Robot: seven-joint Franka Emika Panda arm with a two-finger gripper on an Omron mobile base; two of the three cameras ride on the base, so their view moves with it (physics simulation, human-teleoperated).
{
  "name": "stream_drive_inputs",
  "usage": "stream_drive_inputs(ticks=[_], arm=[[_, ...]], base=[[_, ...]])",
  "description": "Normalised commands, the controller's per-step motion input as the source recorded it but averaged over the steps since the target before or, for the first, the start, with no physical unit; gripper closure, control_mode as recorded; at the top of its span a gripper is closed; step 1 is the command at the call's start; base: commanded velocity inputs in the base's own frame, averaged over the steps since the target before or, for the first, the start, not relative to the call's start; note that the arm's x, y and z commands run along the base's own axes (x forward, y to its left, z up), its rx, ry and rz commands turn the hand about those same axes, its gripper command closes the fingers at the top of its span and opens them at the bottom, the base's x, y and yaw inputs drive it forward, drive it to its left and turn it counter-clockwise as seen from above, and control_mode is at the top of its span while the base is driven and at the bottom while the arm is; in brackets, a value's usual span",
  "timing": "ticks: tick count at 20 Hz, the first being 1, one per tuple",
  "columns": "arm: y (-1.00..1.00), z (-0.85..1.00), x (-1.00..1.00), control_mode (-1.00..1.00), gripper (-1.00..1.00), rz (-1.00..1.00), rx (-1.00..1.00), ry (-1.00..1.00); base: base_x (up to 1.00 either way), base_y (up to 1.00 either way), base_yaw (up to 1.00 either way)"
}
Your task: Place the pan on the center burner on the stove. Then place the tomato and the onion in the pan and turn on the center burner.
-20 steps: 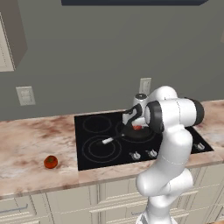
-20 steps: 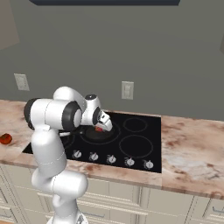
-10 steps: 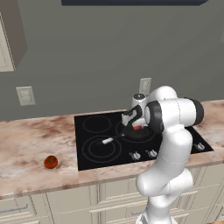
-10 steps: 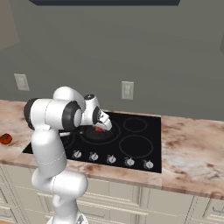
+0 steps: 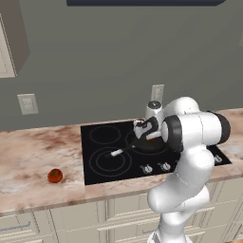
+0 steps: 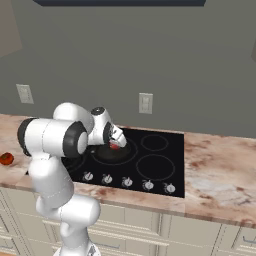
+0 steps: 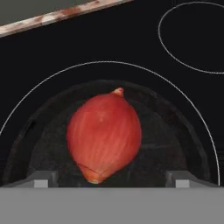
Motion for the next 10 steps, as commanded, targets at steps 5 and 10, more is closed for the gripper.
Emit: stream_drive_inputs(ticks=[5, 10], arm=[[0.00, 0.50, -0.38, -1.00, -1.00, 0.00, 0.00, -0.19], [0.00, 0.67, -0.63, -1.00, -1.00, 0.00, 0.00, -0.14]], base=[[0.00, 0.00, 0.00], [0.00, 0.00, 0.00]])
